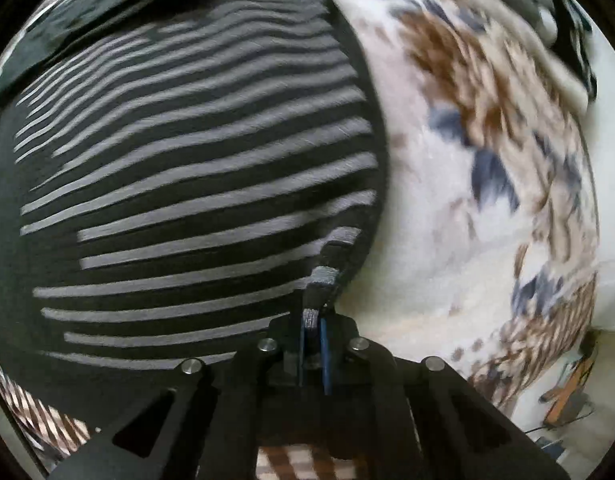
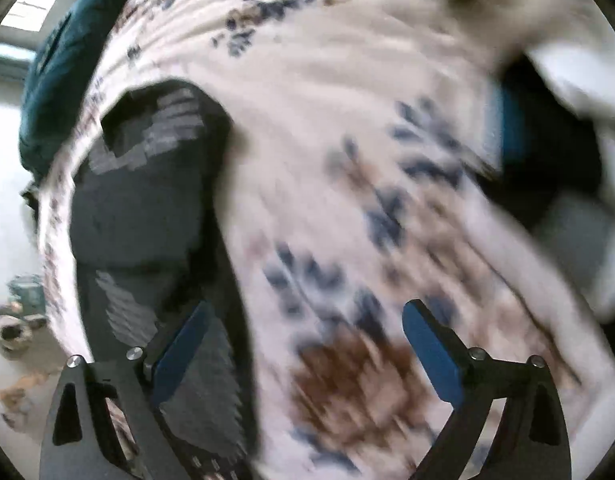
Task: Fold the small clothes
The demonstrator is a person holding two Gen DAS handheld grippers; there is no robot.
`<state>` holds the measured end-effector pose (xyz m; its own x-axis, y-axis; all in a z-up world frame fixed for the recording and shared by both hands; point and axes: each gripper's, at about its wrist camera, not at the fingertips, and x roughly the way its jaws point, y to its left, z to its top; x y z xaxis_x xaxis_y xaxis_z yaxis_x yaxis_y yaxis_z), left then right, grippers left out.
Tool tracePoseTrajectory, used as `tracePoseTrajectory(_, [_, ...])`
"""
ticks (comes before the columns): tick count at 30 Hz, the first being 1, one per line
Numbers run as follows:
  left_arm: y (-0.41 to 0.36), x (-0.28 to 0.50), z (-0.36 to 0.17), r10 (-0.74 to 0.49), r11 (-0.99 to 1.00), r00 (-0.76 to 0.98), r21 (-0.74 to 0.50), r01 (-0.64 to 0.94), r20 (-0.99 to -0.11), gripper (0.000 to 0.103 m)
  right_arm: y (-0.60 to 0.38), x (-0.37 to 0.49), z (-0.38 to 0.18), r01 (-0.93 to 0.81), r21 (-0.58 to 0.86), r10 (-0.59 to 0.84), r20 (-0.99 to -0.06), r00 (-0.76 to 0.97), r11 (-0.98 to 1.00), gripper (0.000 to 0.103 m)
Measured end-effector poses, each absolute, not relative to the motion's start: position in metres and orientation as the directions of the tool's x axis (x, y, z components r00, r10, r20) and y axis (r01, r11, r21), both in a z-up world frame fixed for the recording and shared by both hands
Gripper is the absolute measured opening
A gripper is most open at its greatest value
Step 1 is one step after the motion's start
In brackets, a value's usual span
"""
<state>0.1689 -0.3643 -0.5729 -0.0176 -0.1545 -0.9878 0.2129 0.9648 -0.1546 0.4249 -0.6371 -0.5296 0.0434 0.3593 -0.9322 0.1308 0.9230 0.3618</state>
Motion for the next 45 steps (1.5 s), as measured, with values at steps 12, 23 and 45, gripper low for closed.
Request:
tracePoseTrajectory(12, [-0.299,0.169,-0.502,-0.258,0.966,0.091,-0.258,0.018,-0.962,0.004,-0.587,0.571,-0.641,0.344,0.622,0.657,-0.753,0.017,0.704,0.074])
tracePoseTrajectory(23, [-0.191,0.166,-0.450,-0.270,0.939,0.222,-0.307,-0.154,-0.937,0.004,-0.505,0.597,-0.561,0.185,0.518,0.524,-0.851,0.017,0.835,0.005])
tracePoseTrajectory(45, [0.078,0.125,-0.549,-0.427,0.706,0.214,-0.471,-0.529,-0.879,0.004,-0.061,0.644,-0.541,-0.169,0.138,0.126,-0.989,-0.080,0.976,0.005])
